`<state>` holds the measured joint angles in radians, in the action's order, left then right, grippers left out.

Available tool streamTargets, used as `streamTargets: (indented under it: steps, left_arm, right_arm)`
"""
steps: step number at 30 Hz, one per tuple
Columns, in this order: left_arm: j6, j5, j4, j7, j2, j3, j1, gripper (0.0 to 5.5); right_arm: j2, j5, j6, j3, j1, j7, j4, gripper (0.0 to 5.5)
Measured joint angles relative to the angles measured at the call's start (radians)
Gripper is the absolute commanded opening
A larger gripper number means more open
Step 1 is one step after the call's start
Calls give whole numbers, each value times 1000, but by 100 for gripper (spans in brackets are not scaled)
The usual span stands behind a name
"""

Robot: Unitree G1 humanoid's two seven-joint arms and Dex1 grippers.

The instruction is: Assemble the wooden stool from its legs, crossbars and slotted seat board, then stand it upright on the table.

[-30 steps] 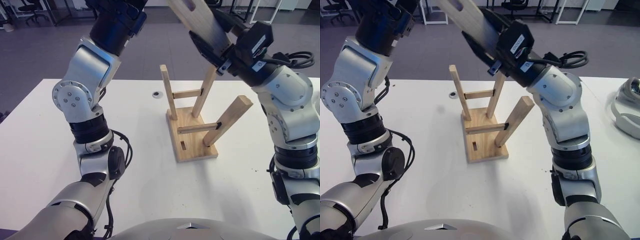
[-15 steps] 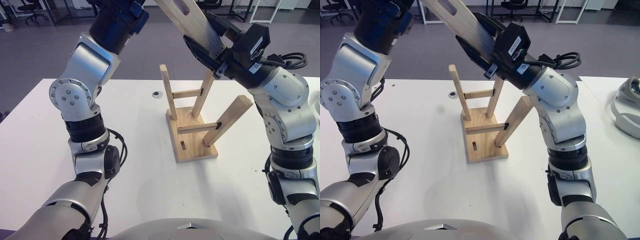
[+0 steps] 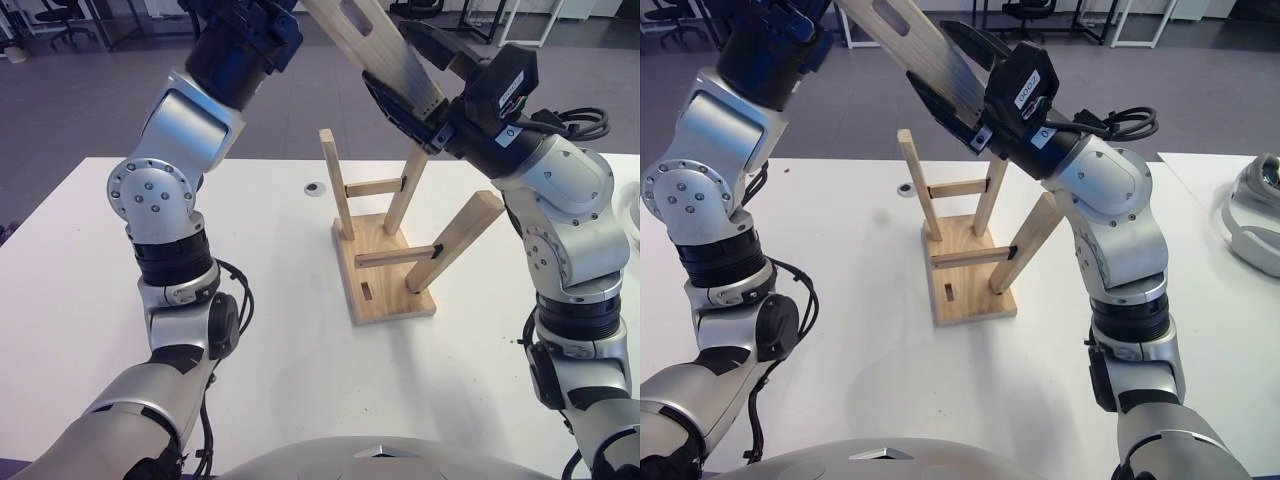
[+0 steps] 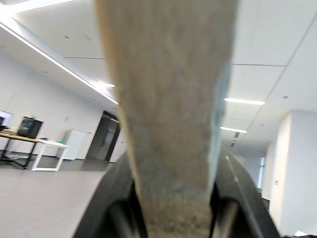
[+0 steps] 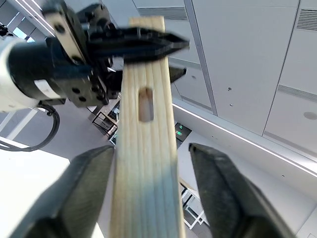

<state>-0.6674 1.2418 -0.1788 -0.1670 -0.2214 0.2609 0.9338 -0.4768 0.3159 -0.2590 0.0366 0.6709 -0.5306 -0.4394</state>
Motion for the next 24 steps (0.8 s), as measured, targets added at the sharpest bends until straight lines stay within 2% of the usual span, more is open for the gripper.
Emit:
streamTargets:
  steps: [1, 4, 7, 10, 12, 14, 15, 18, 24]
  left_arm:
    - [1, -6, 6, -1, -12, 9, 0, 103]
    - [1, 15, 4, 24, -55, 76, -27, 103]
    - [-37, 107, -104, 78, -96, 153, -204, 103]
    - [-69, 164, -226, 150, -136, 214, -456, 103]
    - [-67, 156, -296, 188, -121, 196, -607, 103]
    - [-54, 104, -340, 221, -81, 136, -688, 103]
    - [-43, 46, -358, 247, -30, 73, -762, 103]
    - [-2, -51, -379, 311, 83, -28, -894, 103]
    - [90, -146, -371, 380, 183, -52, -934, 103]
  right_arm:
    - [9, 21, -16, -17, 0, 10, -4, 364]
    - [57, 214, -141, -194, 70, 139, 0, 431]
    - [-6, 303, -279, -379, 95, 241, 88, 434]
    - [-25, 328, -440, -472, -98, 297, 218, 434]
    - [-11, 299, -475, -439, -276, 293, 247, 434]
    - [-24, 202, -425, -339, -374, 260, 260, 434]
    - [-26, 104, -355, -224, -454, 229, 305, 434]
    - [-34, -110, -178, -18, -579, 186, 442, 434]
    - [-45, -231, 8, 83, -645, 104, 471, 434]
